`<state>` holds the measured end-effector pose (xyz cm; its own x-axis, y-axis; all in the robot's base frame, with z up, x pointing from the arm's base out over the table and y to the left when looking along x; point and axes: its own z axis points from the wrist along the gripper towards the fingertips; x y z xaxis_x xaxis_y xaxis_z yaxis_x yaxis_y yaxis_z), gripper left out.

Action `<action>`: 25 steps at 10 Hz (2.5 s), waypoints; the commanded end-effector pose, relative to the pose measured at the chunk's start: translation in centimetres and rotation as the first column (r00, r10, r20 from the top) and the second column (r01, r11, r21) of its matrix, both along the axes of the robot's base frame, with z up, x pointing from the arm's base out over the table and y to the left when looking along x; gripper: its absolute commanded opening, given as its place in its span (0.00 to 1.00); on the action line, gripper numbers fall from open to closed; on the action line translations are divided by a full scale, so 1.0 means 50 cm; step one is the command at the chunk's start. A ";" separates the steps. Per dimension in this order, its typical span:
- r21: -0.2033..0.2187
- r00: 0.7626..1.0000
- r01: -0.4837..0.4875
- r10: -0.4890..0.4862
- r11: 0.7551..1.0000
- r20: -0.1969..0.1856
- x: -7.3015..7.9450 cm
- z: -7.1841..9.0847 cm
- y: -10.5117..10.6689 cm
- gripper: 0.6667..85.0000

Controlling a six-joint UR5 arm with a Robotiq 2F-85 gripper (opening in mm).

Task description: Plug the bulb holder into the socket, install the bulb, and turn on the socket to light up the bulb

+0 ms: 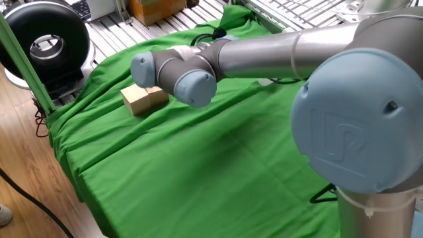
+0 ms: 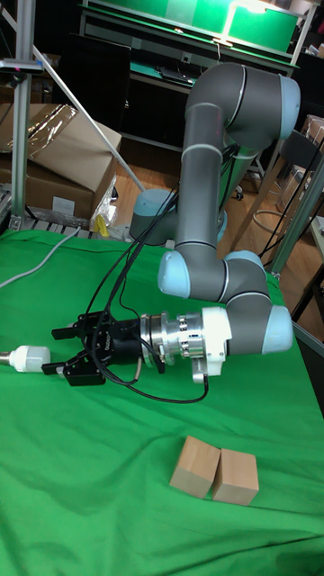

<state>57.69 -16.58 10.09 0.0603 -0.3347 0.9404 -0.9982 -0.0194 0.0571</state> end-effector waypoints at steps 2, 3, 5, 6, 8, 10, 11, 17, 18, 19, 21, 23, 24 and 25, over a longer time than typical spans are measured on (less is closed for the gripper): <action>0.003 0.999 0.019 -0.019 1.000 0.025 -0.032 -0.022 -0.012 0.80; 0.020 0.999 0.024 -0.025 1.000 0.026 -0.041 -0.036 -0.015 0.80; 0.015 0.999 0.025 -0.025 1.000 0.033 -0.055 -0.051 -0.012 0.79; 0.012 0.998 0.032 -0.032 0.999 0.047 -0.064 -0.061 -0.009 0.79; 0.008 0.998 0.040 -0.040 0.999 0.057 -0.072 -0.065 -0.004 0.78; 0.010 0.997 0.030 -0.031 0.999 0.070 -0.069 -0.070 -0.011 0.78; 0.010 0.996 0.022 -0.023 1.000 0.081 -0.063 -0.072 -0.015 0.78; -0.004 0.993 0.050 -0.049 0.999 0.104 -0.069 -0.097 -0.006 0.78; -0.014 0.993 0.048 -0.046 0.999 0.112 -0.067 -0.098 -0.006 0.78; -0.017 0.992 0.045 -0.043 0.999 0.118 -0.065 -0.099 -0.009 0.78; -0.020 0.992 0.045 -0.042 0.999 0.123 -0.064 -0.101 -0.012 0.78; -0.020 0.991 0.045 -0.042 0.999 0.131 -0.064 -0.106 -0.018 0.78; -0.018 0.990 0.045 -0.042 0.999 0.132 -0.064 -0.111 -0.019 0.78; -0.018 0.990 0.045 -0.042 0.999 0.136 -0.064 -0.114 -0.021 0.78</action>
<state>54.75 -17.25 4.93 -0.0711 -0.3105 0.9479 -0.9974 0.0117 -0.0709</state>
